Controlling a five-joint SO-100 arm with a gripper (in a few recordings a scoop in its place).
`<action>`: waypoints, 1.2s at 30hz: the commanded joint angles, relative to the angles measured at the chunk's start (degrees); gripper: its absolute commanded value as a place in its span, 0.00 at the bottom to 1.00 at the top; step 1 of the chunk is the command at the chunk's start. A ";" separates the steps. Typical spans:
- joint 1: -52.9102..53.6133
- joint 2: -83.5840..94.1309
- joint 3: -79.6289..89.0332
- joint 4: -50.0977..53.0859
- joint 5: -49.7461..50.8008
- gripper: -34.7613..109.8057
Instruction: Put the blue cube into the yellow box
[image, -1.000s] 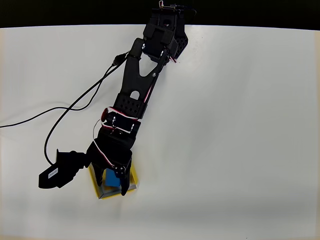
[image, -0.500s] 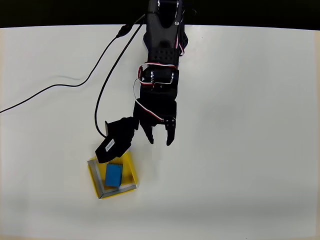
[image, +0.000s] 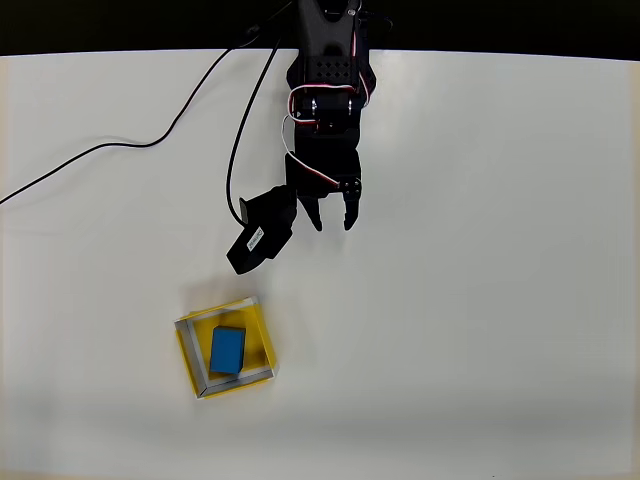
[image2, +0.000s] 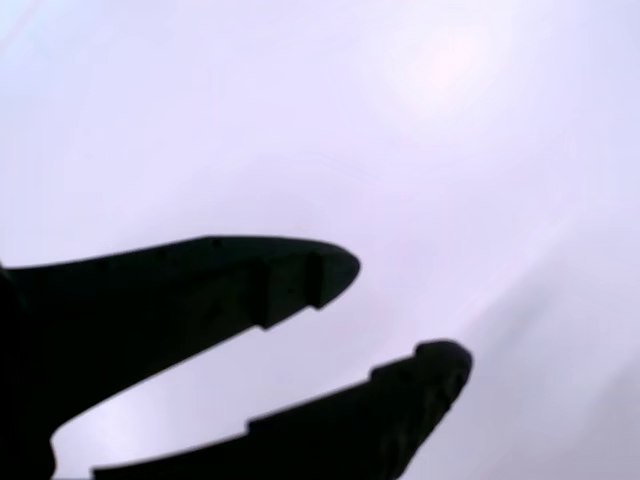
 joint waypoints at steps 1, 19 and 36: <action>1.14 7.56 3.43 2.20 -2.11 0.35; 2.72 13.62 10.63 21.97 -3.87 0.24; 4.92 13.62 10.63 22.68 5.45 0.24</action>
